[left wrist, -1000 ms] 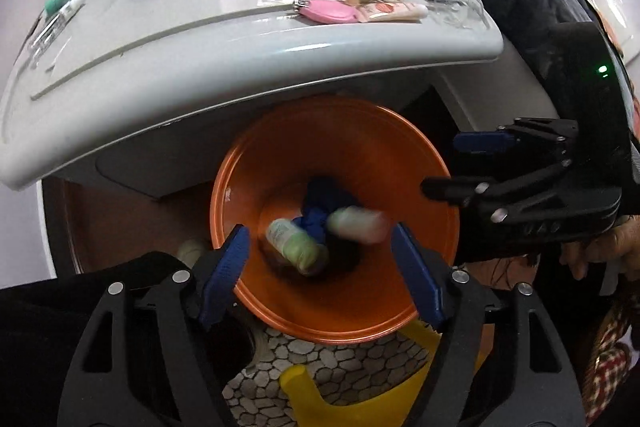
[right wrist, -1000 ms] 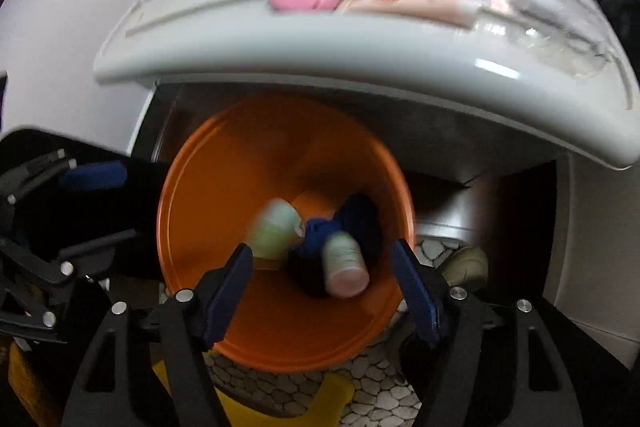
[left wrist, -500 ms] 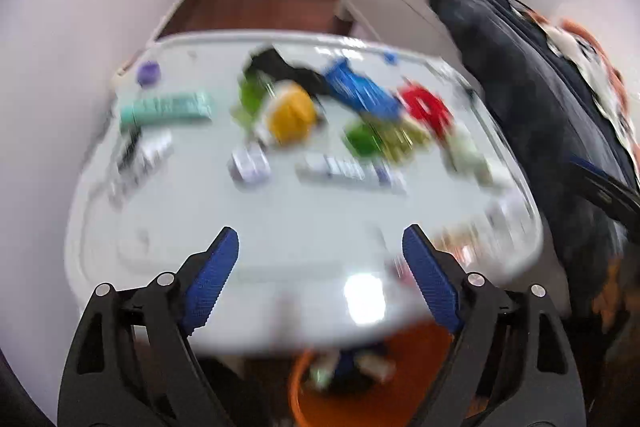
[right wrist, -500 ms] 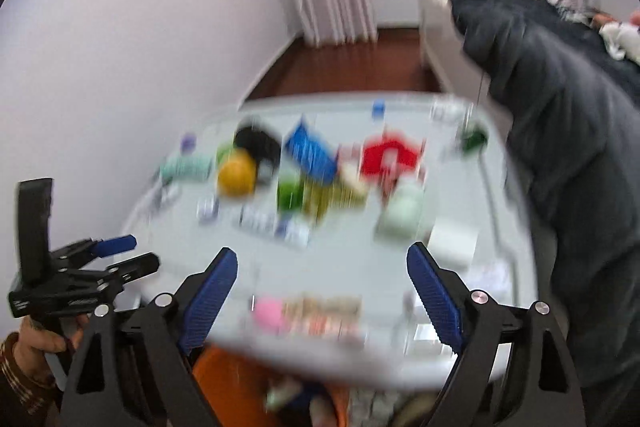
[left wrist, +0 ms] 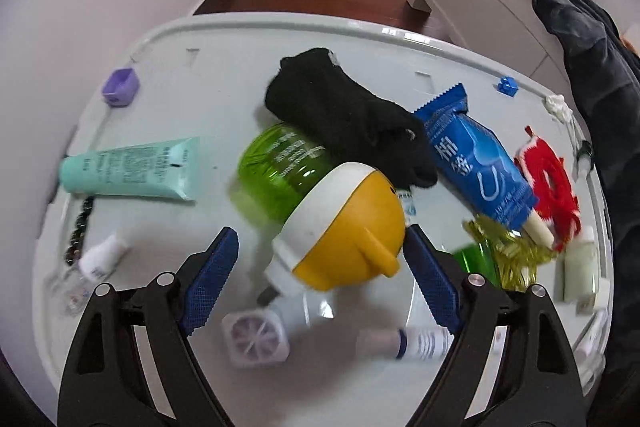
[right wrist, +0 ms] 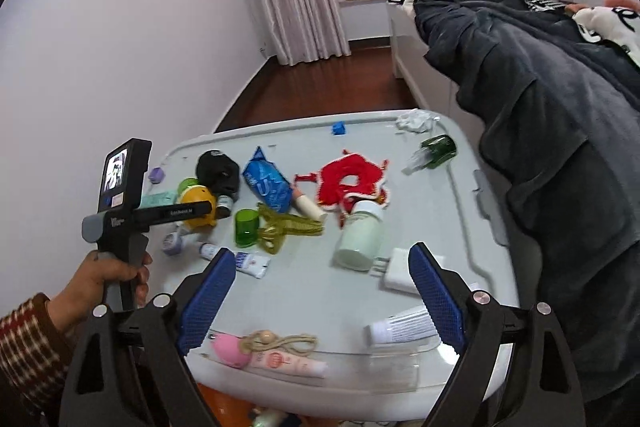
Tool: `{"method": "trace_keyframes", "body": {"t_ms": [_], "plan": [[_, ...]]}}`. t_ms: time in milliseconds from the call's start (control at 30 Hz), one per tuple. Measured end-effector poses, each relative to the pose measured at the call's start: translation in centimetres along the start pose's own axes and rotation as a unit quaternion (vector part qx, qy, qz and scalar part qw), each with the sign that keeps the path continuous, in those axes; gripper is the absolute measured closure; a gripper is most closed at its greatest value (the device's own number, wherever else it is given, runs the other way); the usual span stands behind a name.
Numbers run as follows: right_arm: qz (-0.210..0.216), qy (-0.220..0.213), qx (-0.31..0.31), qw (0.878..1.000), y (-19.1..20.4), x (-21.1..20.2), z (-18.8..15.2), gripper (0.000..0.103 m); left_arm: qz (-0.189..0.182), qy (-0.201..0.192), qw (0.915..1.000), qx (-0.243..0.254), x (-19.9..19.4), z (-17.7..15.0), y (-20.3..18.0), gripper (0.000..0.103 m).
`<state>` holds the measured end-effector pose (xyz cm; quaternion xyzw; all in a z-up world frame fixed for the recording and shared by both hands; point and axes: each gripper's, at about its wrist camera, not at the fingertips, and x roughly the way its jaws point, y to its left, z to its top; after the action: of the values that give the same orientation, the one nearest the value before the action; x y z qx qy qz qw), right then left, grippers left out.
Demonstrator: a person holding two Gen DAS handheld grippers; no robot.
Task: Collect trash
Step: 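Grasp the yellow-and-white bottle with the left tool while the right tool grasps a white jar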
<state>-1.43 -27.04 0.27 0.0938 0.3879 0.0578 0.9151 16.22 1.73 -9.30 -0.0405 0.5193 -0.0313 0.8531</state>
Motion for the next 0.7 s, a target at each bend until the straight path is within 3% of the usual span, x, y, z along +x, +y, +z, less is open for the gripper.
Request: {"method": "trace_keyframes", "body": {"t_ms": [200,333,700], "plan": [[0.001,0.010,0.012,1.000,-0.9,0.2,-0.4,0.016,-0.004,-0.024,0.9997,-0.004,0.6,0.2,0.2,0.021],[0.002,0.010,0.014,1.000,-1.0,0.1,-0.5,0.016,-0.023,-0.033,0.9992,0.004,0.4,0.1,0.3,0.037],[-0.018,0.011,0.007,1.000,-1.2,0.4,-0.5,0.016,-0.032,-0.039,0.9987,-0.001,-2.7,-1.6,0.7,0.037]]}}
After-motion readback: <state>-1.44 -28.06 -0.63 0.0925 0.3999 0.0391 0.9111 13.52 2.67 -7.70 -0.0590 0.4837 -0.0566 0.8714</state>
